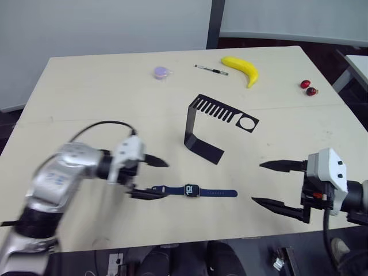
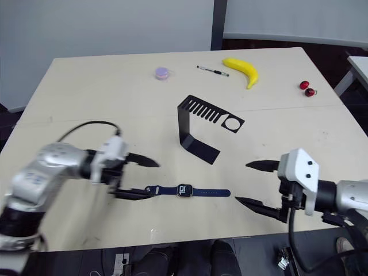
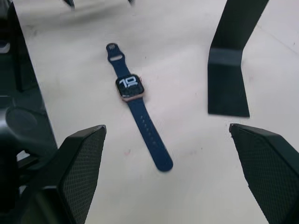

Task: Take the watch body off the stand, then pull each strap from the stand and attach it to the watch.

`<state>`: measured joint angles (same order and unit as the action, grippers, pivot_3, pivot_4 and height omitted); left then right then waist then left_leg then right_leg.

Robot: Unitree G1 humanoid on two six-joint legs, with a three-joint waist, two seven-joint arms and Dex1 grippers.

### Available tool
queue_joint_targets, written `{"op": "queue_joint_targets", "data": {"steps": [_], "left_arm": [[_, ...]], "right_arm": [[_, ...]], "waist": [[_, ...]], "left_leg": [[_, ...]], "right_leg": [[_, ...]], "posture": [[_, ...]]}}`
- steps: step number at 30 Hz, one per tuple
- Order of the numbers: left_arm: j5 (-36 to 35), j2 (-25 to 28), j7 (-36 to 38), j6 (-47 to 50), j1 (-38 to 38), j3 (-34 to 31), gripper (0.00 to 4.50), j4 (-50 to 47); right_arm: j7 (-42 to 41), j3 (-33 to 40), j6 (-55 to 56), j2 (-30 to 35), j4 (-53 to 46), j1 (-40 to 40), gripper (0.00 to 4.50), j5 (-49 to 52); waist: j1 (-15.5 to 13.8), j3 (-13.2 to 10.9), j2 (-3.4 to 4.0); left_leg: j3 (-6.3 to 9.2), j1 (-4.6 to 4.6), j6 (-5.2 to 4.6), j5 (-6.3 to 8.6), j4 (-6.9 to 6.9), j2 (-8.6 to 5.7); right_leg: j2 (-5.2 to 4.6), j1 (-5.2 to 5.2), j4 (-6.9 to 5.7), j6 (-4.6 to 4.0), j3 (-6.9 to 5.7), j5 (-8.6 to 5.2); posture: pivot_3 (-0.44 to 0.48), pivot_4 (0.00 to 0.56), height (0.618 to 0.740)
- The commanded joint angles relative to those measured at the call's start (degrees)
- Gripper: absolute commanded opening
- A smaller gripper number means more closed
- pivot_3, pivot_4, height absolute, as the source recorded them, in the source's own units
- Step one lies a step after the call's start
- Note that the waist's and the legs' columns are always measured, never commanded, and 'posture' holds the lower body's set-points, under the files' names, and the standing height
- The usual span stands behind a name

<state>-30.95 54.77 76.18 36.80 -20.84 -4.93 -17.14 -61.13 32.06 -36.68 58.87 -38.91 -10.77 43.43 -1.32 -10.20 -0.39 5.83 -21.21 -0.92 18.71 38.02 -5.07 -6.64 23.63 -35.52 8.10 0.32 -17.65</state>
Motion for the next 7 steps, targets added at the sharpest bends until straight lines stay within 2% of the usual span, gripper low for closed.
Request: {"op": "queue_joint_targets", "data": {"steps": [1, 4, 7], "left_arm": [[-1.95, 7.09, 6.27, -1.62, 6.72, -8.9, 4.46, -0.26], [-0.75, 10.74, 8.02, -3.84, 13.43, -15.81, 4.46, 1.6], [-1.0, 10.82, 7.14, -4.48, 17.32, -20.72, 4.46, 1.85]], "right_arm": [[-5.91, 4.53, 1.63, 1.84, 2.99, -1.58, 4.5, -0.22], [-9.69, 6.06, 3.3, 3.1, 6.27, -2.71, 4.5, -1.83], [-13.26, 6.04, 4.98, 4.52, 9.83, -2.92, 4.5, -3.31]], "waist": [[-0.05, 0.0, 0.05], [-0.39, -0.01, 0.06], [-0.33, -0.02, 0.08]], "left_leg": [[-0.01, 0.02, -0.03, 0.02, 0.02, -0.03], [0.0, 0.04, -0.07, 0.05, 0.01, -0.03], [0.04, 0.03, -0.05, 0.06, 0.01, 0.0]], "right_leg": [[-0.03, -0.03, 0.06, 0.0, 0.01, 0.0], [-0.07, -0.12, 0.34, 0.0, 0.01, 0.0], [-0.08, -0.17, 0.41, 0.0, 0.03, 0.0]], "posture": [[0.0, 0.15, 0.74], [0.0, 0.15, 0.74], [0.0, 0.15, 0.74]]}}
